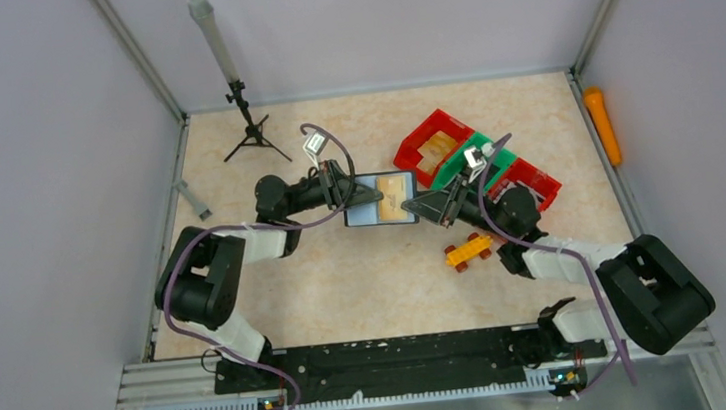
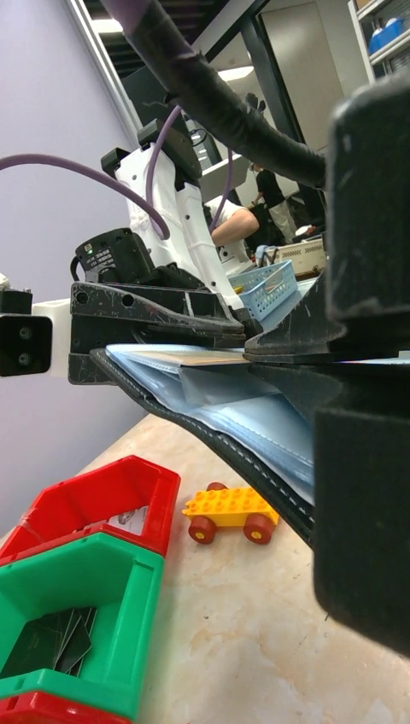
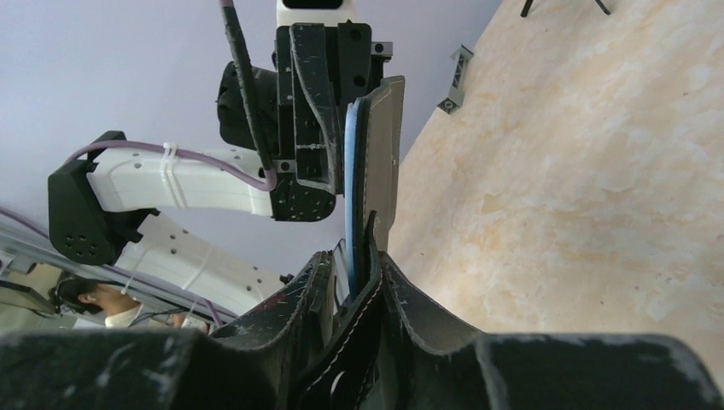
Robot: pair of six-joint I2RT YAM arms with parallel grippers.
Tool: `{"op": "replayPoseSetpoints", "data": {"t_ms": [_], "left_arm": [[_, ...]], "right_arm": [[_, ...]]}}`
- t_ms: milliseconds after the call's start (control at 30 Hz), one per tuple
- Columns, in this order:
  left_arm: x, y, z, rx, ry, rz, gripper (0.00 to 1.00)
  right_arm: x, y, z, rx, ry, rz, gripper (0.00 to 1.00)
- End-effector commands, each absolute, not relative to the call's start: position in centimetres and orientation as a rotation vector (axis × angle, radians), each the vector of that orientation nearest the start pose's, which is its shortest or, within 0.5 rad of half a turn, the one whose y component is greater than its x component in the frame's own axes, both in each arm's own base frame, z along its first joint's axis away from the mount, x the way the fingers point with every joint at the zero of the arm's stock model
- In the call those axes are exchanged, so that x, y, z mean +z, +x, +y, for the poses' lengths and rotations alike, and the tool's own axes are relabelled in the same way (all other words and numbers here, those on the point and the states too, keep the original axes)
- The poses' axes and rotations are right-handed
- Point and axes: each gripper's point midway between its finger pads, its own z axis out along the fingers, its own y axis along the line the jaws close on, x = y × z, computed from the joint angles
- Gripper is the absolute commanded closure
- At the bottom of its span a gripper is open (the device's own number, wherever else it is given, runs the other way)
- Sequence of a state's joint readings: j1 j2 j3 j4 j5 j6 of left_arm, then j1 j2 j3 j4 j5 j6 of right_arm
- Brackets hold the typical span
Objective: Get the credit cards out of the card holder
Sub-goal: Remove the credit card from the card holder.
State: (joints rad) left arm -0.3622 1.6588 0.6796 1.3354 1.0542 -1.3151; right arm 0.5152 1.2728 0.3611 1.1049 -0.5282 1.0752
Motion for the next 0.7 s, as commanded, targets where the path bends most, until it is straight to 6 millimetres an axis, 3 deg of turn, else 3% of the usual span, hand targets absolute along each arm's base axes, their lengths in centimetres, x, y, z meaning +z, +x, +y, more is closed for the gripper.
{"op": "replayPoseSetpoints", "data": {"t_ms": [0, 333, 467, 567, 667], "left_arm": [[25.8, 25.8, -28.3, -1.923, 0.47, 1.613, 1.0], [25.1, 26.6, -27.6, -1.865, 0.433, 1.65, 1.0], [24.8, 26.9, -27.3, -1.835, 0.416, 1.666, 1.0], [24.7, 27.0, -27.3, -1.823, 0.412, 1.673, 1.0], [24.6, 27.1, -27.3, -1.827, 0.411, 1.677, 1.0]], "right_arm": [[24.7, 24.3, 28.2, 1.637, -0.129, 1.57, 0.76], [24.9, 24.4, 27.3, 1.575, -0.104, 1.562, 0.79], [24.9, 24.5, 26.7, 1.551, -0.077, 1.553, 0.86], [24.9, 24.5, 26.4, 1.544, -0.068, 1.548, 0.97], [24.9, 24.3, 26.5, 1.554, -0.078, 1.551, 0.98]]}}
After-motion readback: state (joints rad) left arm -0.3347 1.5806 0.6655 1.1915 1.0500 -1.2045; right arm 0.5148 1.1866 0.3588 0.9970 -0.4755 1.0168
